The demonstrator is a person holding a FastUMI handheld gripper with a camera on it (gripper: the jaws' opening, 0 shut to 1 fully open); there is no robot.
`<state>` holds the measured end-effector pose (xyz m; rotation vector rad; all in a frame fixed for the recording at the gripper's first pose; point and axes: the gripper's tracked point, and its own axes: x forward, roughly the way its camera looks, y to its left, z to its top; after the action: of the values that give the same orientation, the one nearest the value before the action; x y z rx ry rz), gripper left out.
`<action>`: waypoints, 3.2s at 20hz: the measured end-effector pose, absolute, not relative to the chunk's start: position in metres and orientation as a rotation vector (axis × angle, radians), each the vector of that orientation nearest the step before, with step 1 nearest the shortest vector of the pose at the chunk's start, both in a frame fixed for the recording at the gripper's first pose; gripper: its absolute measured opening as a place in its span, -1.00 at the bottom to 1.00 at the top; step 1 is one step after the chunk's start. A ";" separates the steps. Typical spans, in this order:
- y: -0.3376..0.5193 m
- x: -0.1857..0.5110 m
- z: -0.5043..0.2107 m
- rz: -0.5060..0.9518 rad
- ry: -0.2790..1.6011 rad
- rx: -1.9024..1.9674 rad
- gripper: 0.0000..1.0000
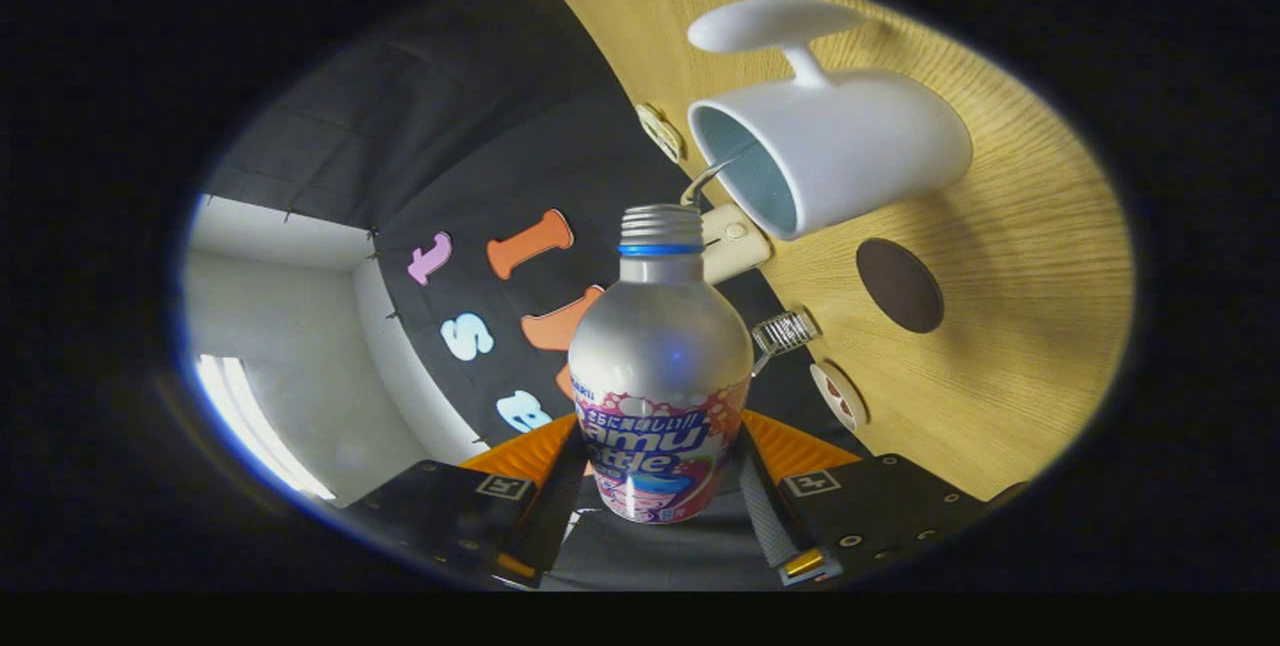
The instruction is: Take the bottle from table, then pour the juice into the cup, finally place the bottle on the coaster
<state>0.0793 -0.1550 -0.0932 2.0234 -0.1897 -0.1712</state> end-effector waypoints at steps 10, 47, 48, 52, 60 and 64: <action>-0.183 0.071 -0.093 -0.177 -0.260 2.062 0.52; -0.186 0.083 -0.018 -0.051 -0.433 2.257 0.52; -0.188 0.081 -0.016 -0.050 -0.437 2.259 0.52; -0.190 0.080 -0.027 -0.072 -0.432 2.256 0.53; -0.165 0.094 -0.123 -0.338 -0.090 1.940 0.52; -0.147 0.101 -0.134 -0.338 0.063 1.662 0.52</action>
<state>0.1007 -0.1470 -0.1341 1.6619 0.0633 -0.3383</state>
